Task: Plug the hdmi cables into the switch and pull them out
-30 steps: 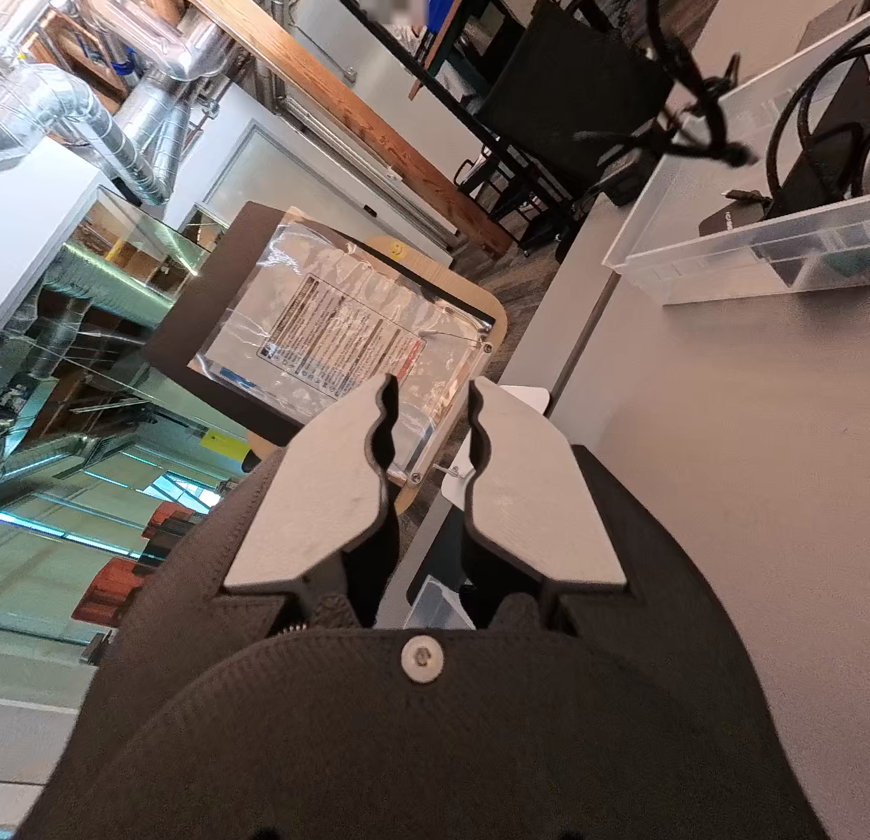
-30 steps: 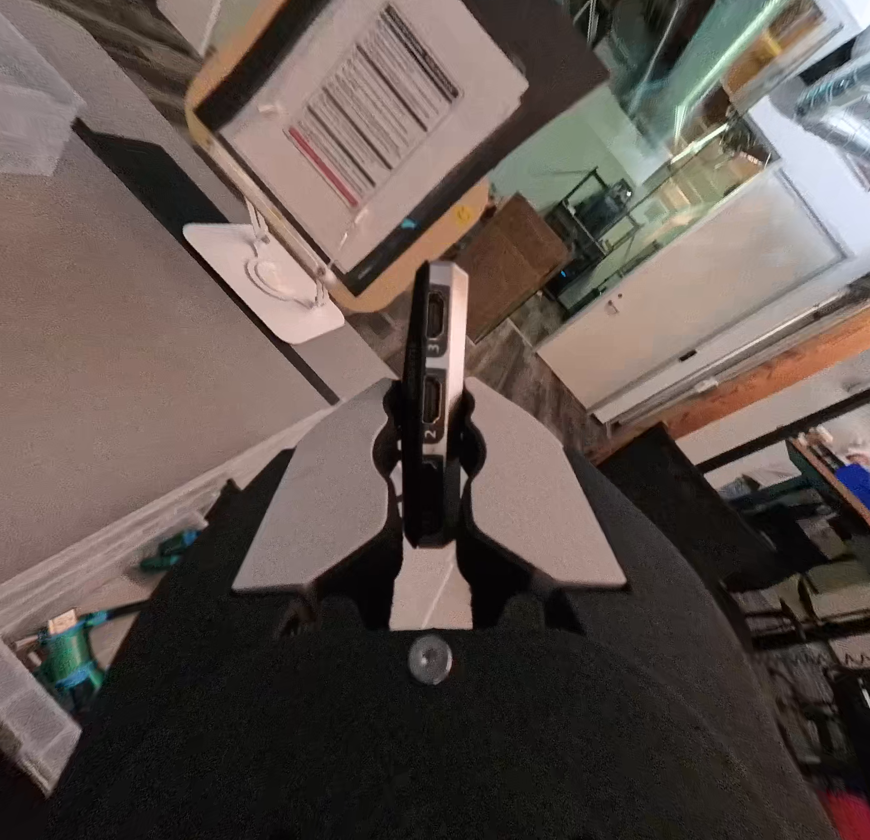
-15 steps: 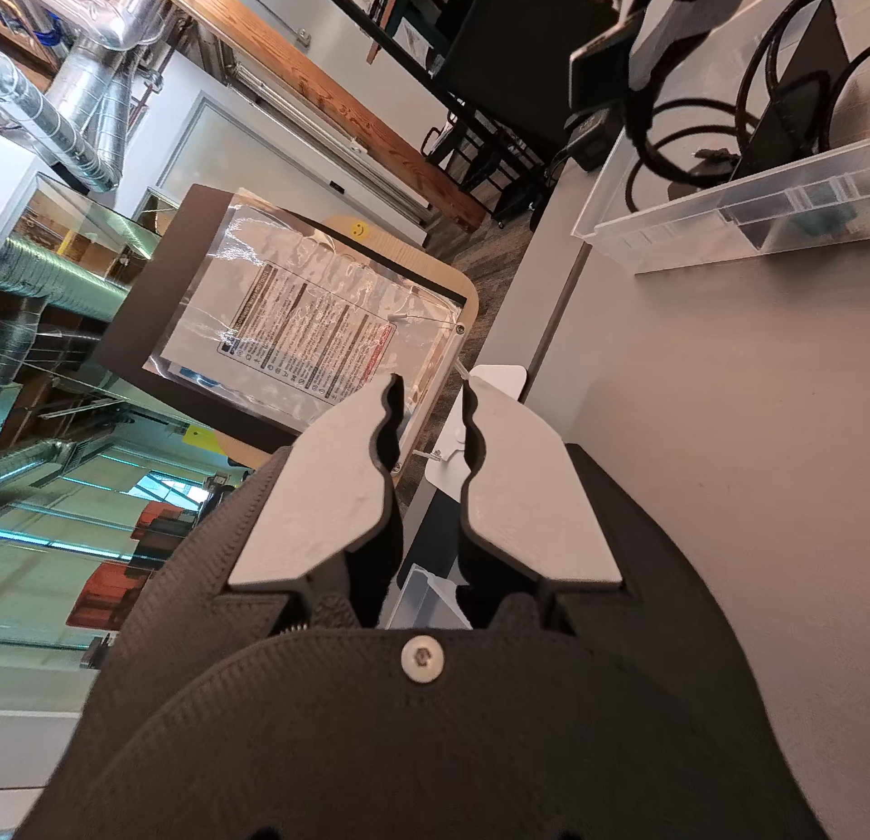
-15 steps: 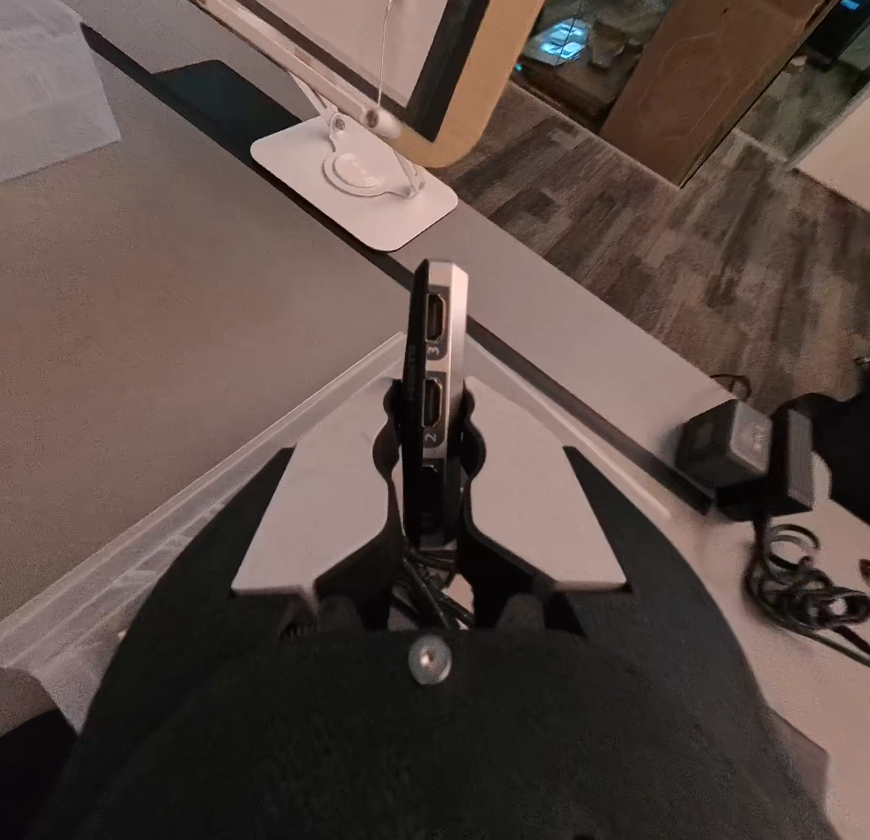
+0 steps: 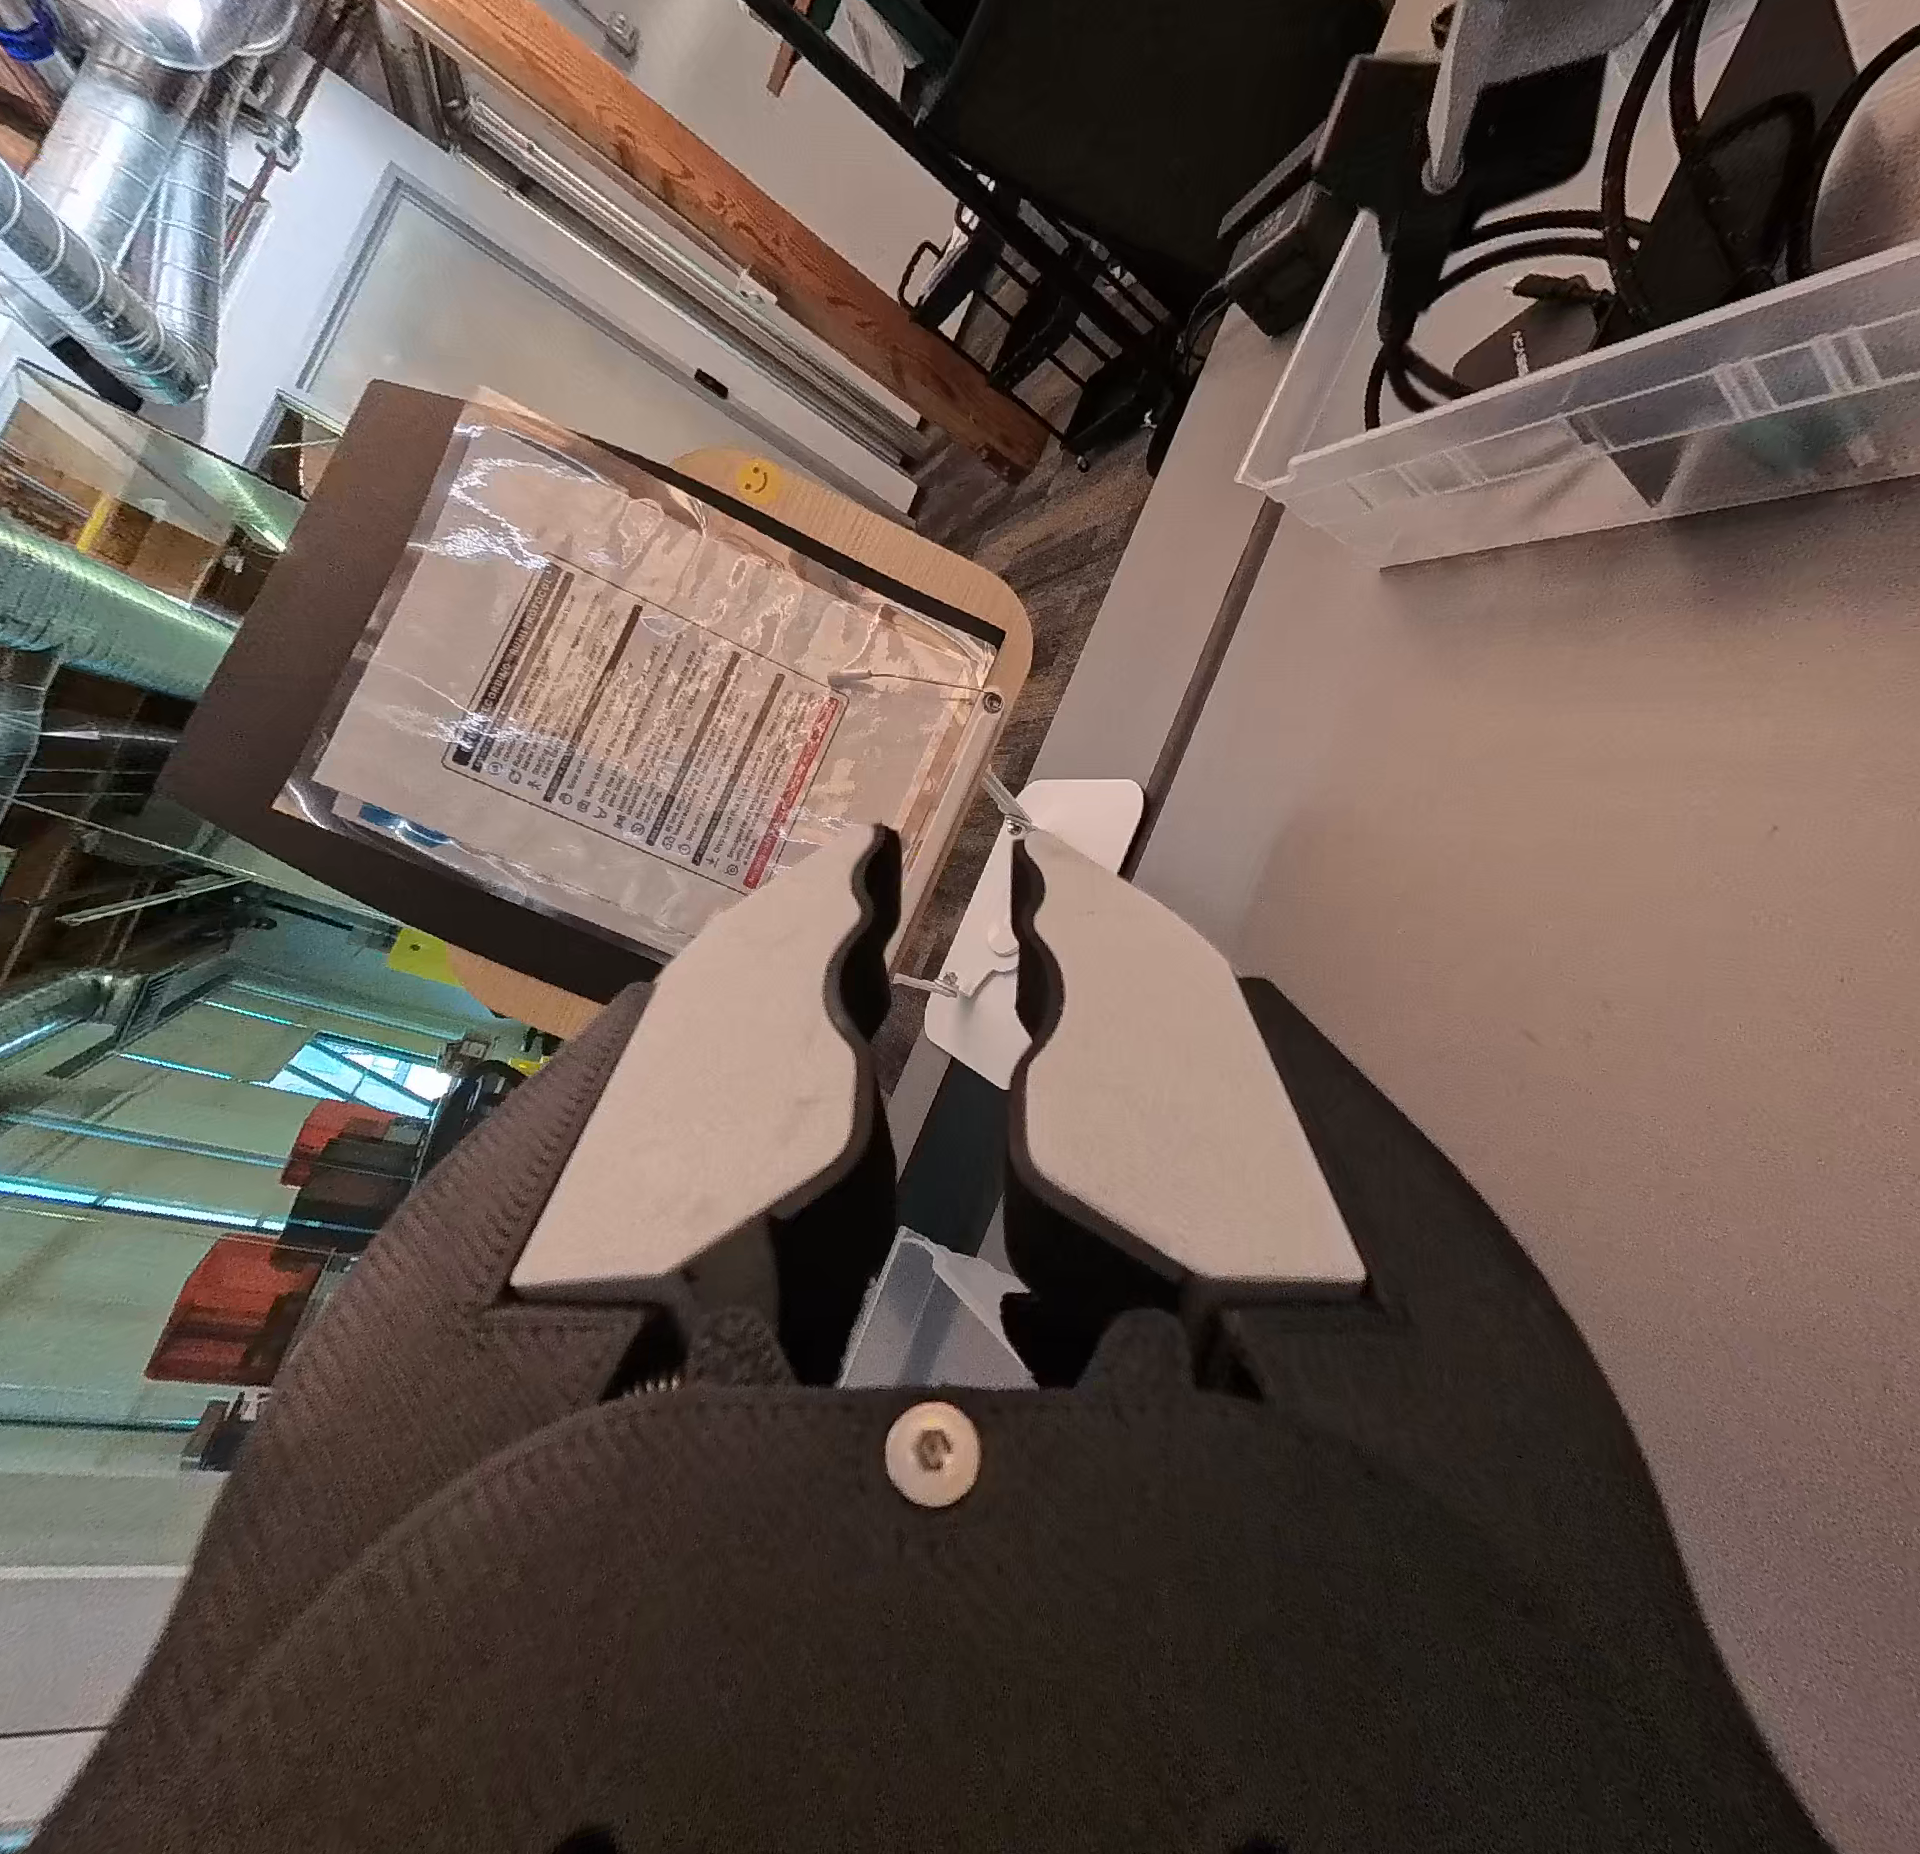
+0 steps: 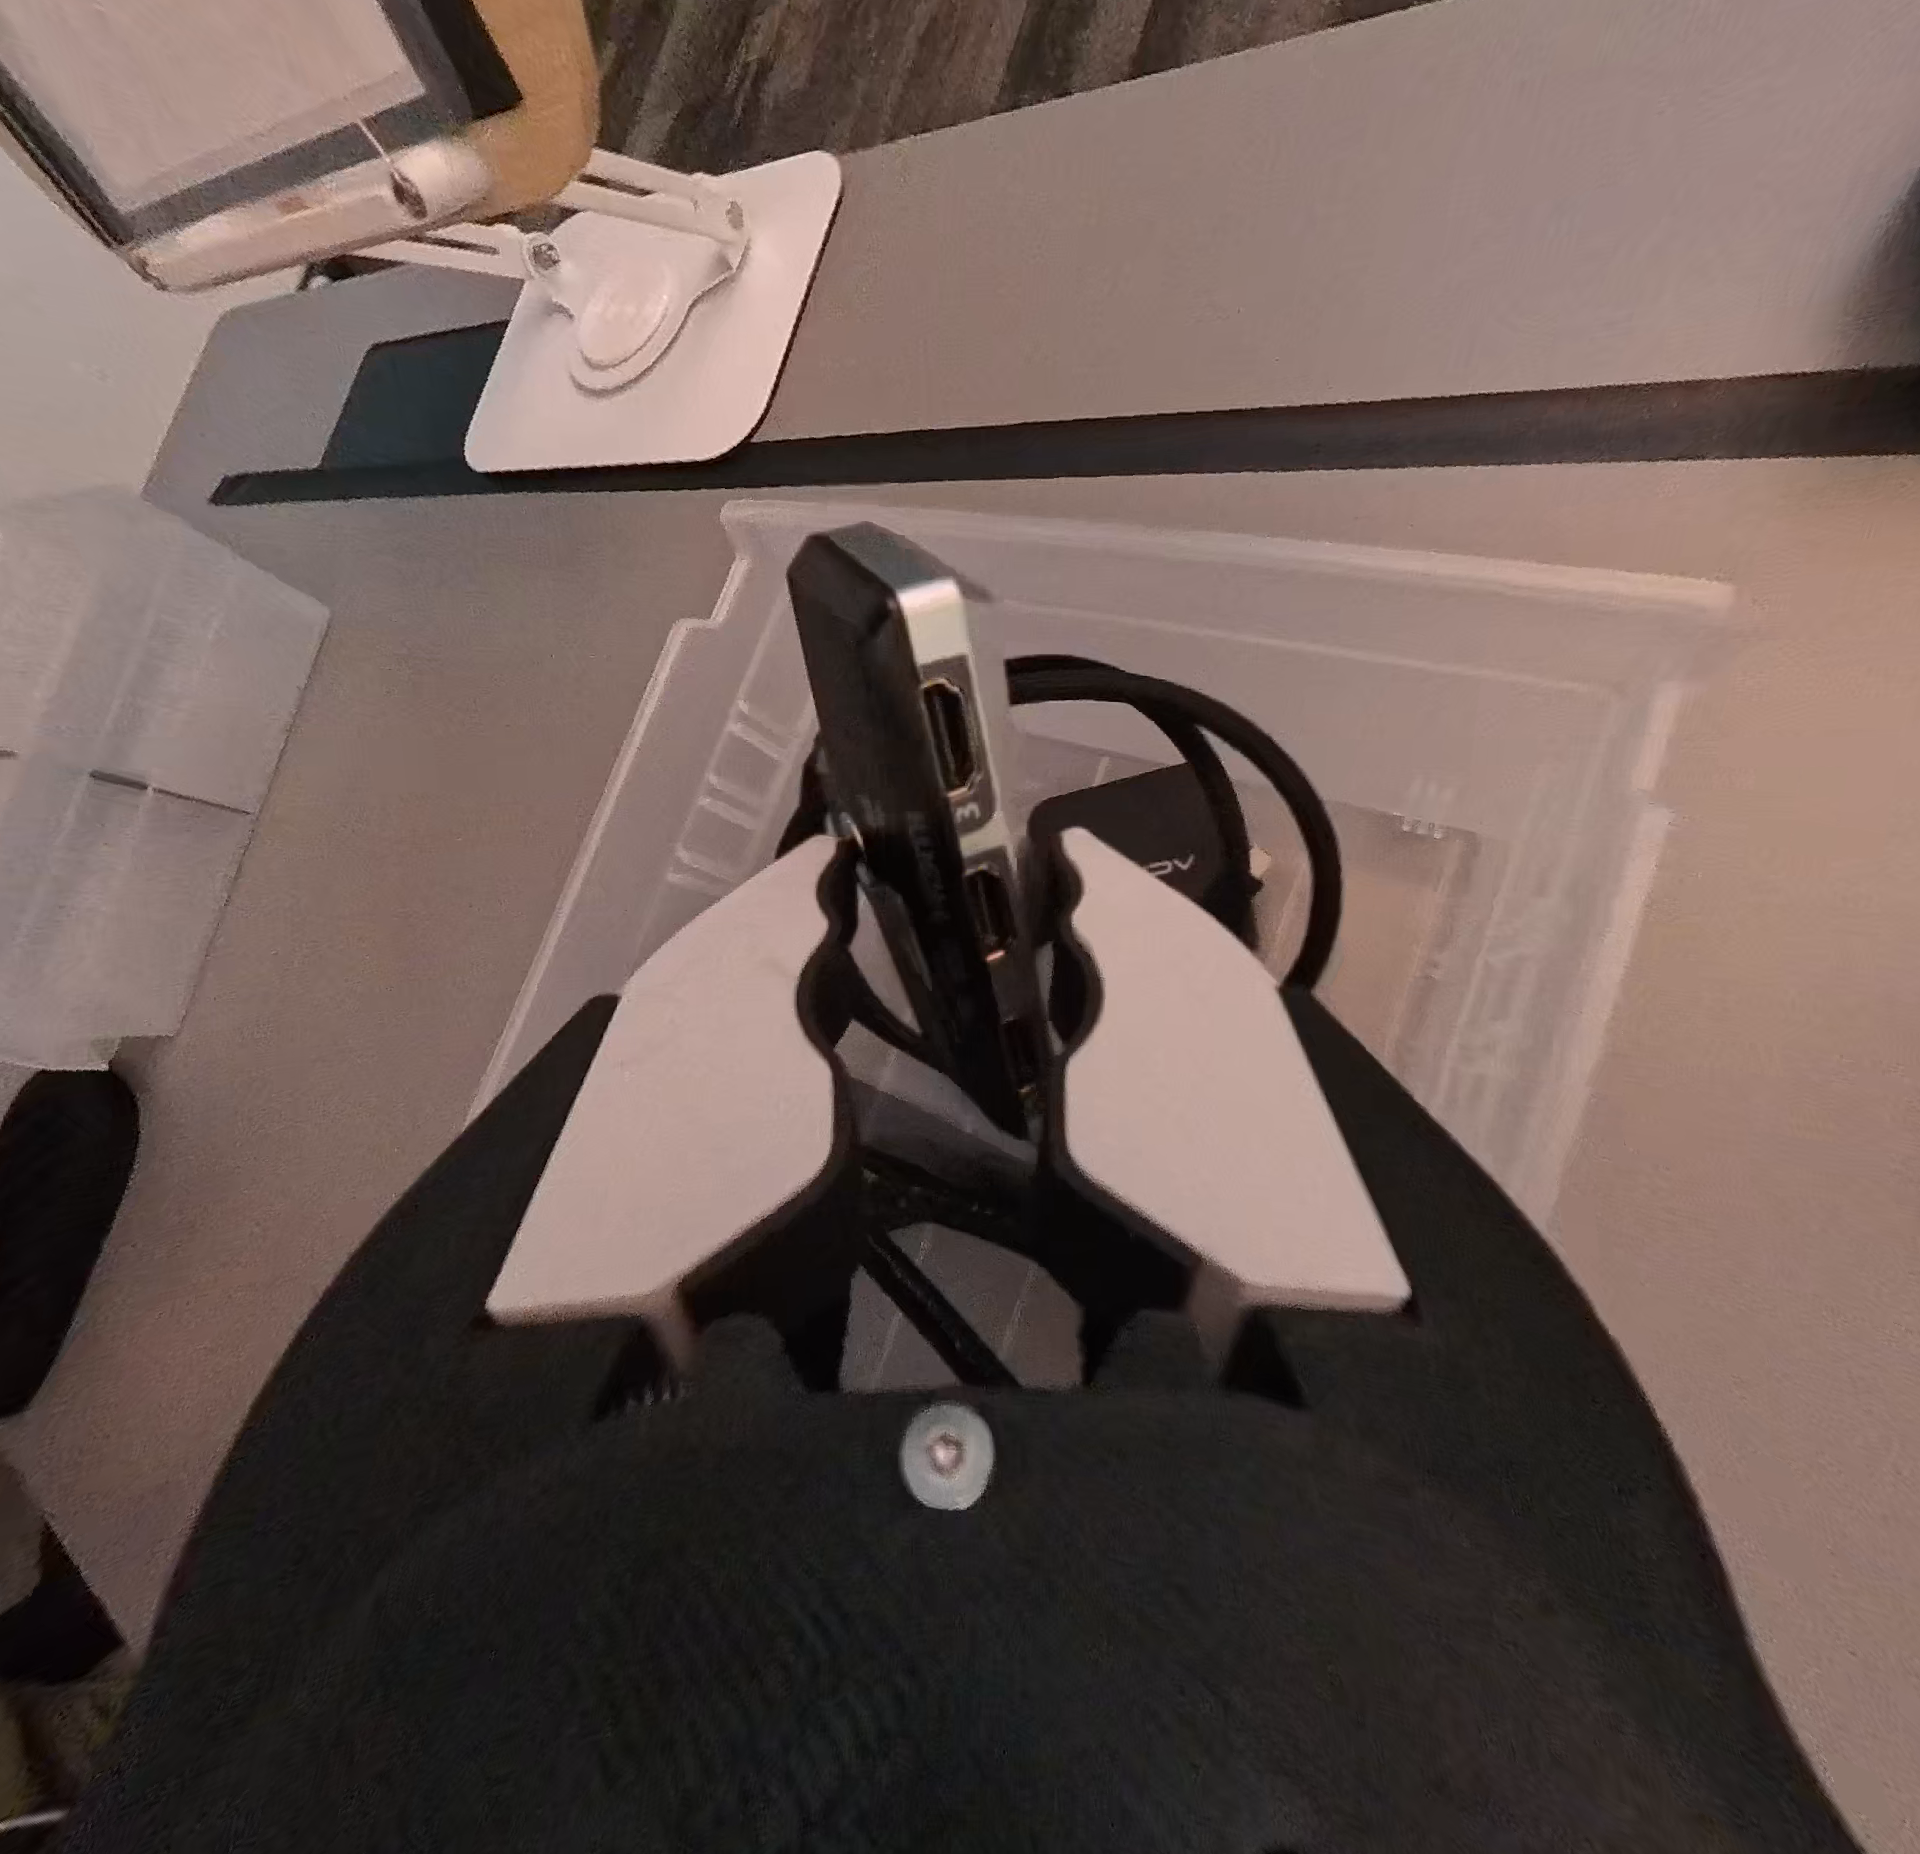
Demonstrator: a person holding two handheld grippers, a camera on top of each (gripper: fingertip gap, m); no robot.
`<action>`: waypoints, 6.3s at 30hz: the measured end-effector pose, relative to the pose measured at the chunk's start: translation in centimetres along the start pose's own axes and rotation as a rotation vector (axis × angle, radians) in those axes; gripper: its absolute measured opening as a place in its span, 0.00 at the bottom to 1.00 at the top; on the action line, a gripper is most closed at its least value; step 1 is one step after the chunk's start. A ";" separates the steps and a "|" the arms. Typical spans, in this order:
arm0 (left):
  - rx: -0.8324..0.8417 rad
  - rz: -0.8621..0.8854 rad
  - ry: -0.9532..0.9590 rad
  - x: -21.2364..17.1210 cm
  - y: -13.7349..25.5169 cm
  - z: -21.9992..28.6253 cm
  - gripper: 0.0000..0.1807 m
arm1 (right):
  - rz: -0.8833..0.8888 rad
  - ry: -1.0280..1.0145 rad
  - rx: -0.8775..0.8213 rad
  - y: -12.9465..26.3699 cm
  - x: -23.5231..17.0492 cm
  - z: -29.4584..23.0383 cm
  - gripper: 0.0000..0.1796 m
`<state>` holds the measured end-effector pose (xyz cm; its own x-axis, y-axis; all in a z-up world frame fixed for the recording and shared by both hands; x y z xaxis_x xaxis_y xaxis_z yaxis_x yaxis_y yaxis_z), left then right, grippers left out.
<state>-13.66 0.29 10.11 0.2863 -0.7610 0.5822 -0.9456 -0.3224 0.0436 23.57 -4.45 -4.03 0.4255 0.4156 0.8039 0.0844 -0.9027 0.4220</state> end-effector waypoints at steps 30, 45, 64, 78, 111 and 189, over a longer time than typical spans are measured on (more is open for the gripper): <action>0.159 -0.518 0.561 -14.2 9.8 -7.0 0.26 | -0.140 0.453 -0.400 7.2 0.8 2.6 0.30; 0.236 -1.205 1.340 -30.6 23.6 -1.1 0.48 | -0.531 -0.033 -0.374 13.3 -8.8 3.0 0.25; -0.302 -1.497 1.413 -31.1 21.6 7.5 0.14 | -0.798 -0.050 -0.320 9.6 -12.9 4.9 0.10; -0.502 -1.555 1.009 -26.0 12.6 11.3 0.18 | -0.922 0.120 -0.166 3.2 -13.6 -3.1 0.13; -0.395 -0.971 0.908 -14.4 11.4 4.6 0.26 | 0.436 0.710 0.500 0.0 -1.0 -34.6 0.34; -0.360 -0.104 1.139 -1.1 -8.2 10.5 0.45 | -0.010 -0.173 -0.058 6.0 10.5 -11.2 0.02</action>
<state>-4.63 -2.17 0.62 0.2344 0.2538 0.9384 -0.9670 -0.0387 0.2520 18.48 -4.25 11.67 0.5741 0.3948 0.7173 0.0394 -0.8884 0.4574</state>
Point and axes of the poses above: each gripper's, where its closed fingertips meet, y back along the fingers, x out of its top, z = x × y across the jaws, the point moved 1 cm from there along y, back along the fingers, and after that the axes turned 14 degrees about z, right-handed, at the moved point
